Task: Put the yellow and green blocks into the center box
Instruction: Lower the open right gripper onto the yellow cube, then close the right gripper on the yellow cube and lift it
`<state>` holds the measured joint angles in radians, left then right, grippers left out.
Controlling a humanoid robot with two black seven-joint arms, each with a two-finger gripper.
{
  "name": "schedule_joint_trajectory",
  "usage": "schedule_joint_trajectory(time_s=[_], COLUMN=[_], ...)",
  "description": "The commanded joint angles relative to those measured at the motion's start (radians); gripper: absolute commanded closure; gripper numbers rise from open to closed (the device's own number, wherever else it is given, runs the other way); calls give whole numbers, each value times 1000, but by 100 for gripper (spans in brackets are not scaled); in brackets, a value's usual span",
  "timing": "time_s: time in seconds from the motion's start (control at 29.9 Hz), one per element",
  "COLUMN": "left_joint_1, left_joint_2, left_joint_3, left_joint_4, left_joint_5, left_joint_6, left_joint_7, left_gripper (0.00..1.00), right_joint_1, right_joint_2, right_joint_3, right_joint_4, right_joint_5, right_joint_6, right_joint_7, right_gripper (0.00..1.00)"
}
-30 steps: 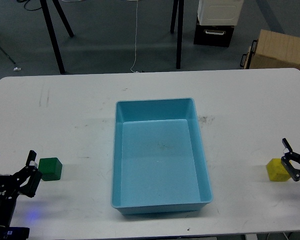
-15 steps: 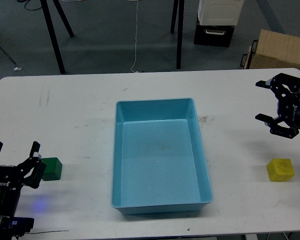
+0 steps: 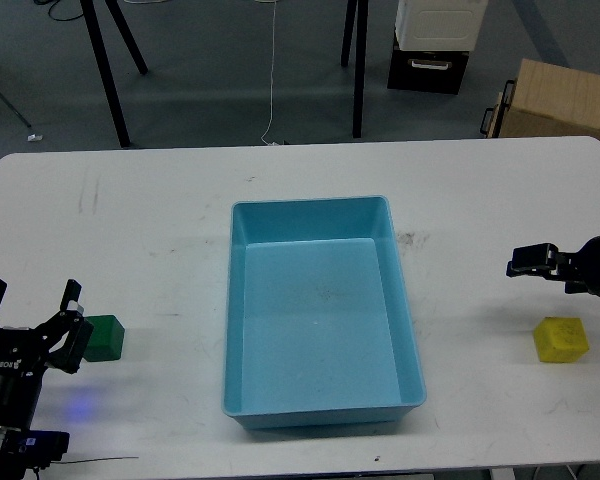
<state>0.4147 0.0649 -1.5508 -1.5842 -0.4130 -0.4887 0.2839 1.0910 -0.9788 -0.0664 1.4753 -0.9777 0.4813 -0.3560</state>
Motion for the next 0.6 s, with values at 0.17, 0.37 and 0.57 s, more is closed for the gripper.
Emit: schedule_joint_trajectory(time_s=[0.17, 0.37, 0.57], left_joint_1=[-7, -7, -5], left_joint_2=[-7, -7, -8], left_joint_3=[0, 2, 2], left_joint_4=[1, 3, 18], left_joint_5=[46, 48, 48], left_joint_6=[0, 0, 0], left_joint_7=[0, 0, 0], left_gripper=[0, 0, 0], right_joint_1=[-60, -106, -125], right_joint_2=[29, 34, 37], right_joint_3=[-6, -3, 0], right_joint_4=[11, 23, 45], right_joint_5=[-47, -52, -62], right_joint_6=[7, -1, -66], right_joint_7=[-23, -24, -24], right_gripper=[0, 0, 39])
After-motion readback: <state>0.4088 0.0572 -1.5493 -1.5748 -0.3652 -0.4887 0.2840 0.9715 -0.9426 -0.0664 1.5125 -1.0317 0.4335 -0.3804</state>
